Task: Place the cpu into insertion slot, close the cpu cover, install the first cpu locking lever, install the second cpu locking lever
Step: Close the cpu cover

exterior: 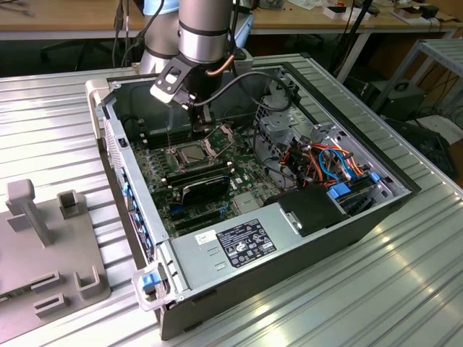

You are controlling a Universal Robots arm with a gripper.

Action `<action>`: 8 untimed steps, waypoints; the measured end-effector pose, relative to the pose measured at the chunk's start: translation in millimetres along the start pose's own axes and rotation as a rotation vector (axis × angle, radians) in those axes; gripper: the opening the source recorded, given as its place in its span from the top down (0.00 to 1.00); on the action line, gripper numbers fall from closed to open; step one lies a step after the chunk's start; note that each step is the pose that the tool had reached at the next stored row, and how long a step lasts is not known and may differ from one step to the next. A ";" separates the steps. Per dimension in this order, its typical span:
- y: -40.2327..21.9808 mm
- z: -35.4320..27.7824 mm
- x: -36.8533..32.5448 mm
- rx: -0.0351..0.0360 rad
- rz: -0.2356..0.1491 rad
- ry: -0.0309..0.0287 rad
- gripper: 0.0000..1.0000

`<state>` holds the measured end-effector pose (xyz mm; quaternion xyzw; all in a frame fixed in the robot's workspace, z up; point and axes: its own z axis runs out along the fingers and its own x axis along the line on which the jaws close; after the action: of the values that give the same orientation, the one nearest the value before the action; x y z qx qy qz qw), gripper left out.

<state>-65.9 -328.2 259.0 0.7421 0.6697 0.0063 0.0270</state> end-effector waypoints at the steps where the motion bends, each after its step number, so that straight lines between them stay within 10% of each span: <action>1: 0.0 -0.8 0.0 0.0000 0.000 0.0001 0.89; 8: 0.1 -2.5 -0.1 0.0003 0.000 0.0011 0.89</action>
<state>-65.9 -328.2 261.4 0.7421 0.6697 0.0066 0.0266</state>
